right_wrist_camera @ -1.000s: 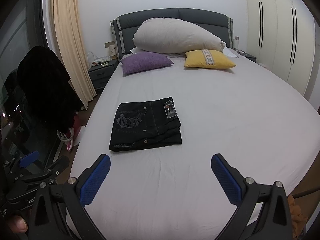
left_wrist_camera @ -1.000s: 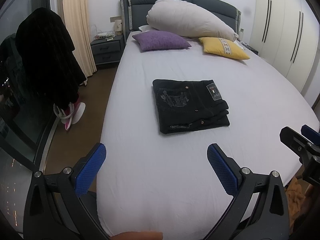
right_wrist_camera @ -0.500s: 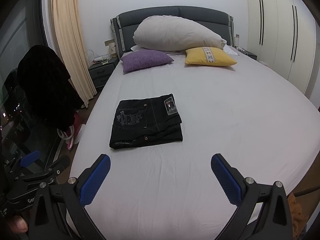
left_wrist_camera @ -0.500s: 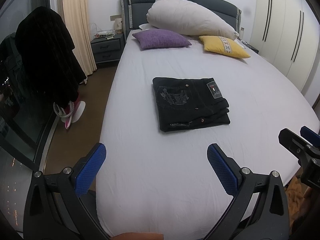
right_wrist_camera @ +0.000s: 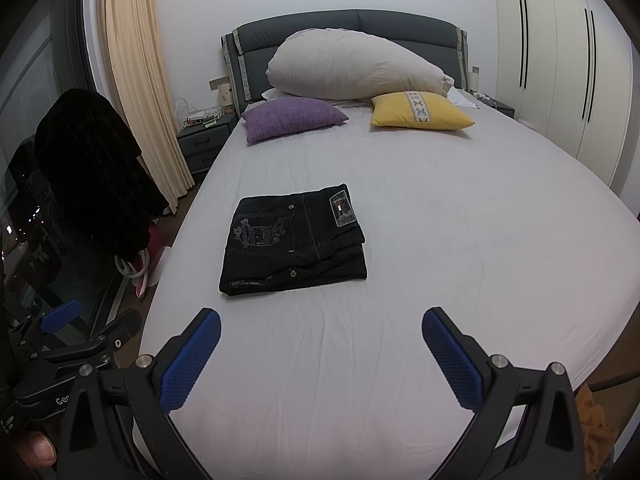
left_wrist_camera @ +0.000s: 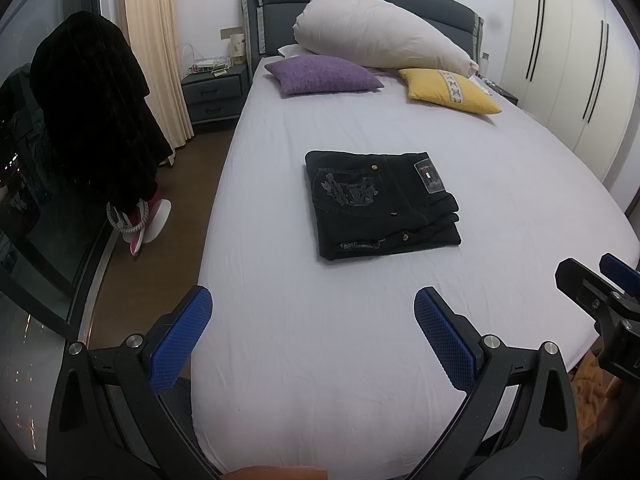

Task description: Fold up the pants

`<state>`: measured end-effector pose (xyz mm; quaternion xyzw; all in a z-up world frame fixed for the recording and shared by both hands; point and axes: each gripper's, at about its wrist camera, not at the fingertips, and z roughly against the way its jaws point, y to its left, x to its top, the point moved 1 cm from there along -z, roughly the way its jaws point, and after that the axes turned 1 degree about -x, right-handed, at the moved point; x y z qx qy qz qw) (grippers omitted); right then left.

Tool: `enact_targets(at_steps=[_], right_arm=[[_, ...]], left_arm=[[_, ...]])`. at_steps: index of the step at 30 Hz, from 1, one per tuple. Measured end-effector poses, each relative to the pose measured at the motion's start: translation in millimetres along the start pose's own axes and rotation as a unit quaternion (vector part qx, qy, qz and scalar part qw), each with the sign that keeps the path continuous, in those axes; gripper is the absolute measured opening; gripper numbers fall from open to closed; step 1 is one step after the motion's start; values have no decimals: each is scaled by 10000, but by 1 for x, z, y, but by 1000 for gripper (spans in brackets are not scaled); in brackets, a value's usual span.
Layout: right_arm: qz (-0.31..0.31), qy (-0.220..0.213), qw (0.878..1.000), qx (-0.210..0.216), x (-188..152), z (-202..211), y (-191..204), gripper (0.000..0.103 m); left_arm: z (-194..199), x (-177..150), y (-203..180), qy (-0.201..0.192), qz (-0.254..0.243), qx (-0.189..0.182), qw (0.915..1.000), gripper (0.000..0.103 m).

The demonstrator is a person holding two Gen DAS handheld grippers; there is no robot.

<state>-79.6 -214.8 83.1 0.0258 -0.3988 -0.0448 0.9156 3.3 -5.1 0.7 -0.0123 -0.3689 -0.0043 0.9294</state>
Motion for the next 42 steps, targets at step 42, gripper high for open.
enact_targets(at_steps=[42], right_arm=[[-22,28,10000,18,-5,2,-1,103]], left_arm=[[3,-14,4,-56,4,81,10000,103]])
